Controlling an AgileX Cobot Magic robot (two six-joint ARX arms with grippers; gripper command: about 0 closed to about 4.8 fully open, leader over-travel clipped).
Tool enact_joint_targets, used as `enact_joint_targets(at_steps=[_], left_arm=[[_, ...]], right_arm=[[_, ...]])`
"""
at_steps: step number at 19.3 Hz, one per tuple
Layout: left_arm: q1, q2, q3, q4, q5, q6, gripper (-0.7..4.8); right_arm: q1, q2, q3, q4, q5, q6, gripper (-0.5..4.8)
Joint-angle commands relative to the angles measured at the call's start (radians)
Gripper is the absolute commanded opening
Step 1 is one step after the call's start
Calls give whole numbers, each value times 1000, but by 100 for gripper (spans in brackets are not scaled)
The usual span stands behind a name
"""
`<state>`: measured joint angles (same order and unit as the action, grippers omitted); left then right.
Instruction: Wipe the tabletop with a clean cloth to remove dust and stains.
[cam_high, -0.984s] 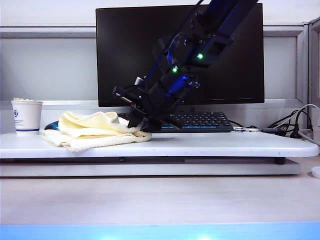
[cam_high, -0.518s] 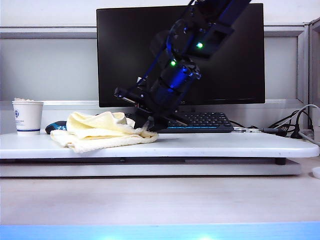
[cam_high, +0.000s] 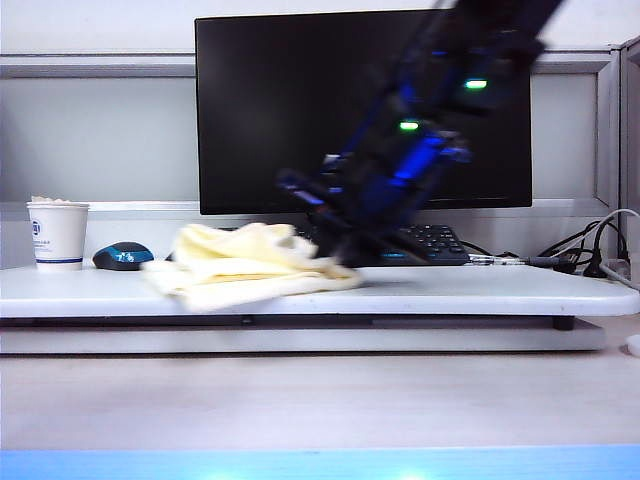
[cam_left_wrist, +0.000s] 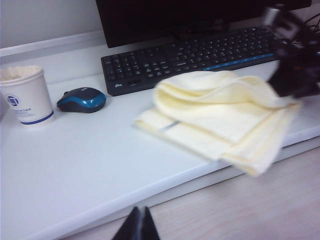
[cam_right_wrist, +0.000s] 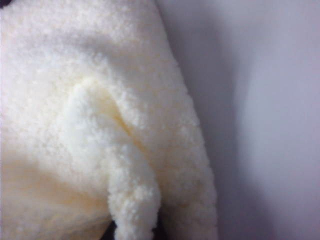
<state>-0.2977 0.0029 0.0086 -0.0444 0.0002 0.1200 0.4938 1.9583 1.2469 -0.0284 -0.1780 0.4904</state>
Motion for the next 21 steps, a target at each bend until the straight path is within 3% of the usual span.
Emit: enact_joint_targets(at_steps=[1, 14, 18, 21], left_arm=[[1, 1, 0, 9, 5, -5, -6], [1, 1, 0, 4, 23, -5, -6], [1, 1, 0, 0, 23, -5, -6], [1, 1, 0, 0, 23, -4, -6]], right_arm=[[-97, -22, -167, -243, 91, 10, -3], [-500, -262, -440, -230, 45, -160, -3], [-514, -270, -440, -224, 45, -183, -3], [-457, -270, -433, -187, 49, -183, -3]])
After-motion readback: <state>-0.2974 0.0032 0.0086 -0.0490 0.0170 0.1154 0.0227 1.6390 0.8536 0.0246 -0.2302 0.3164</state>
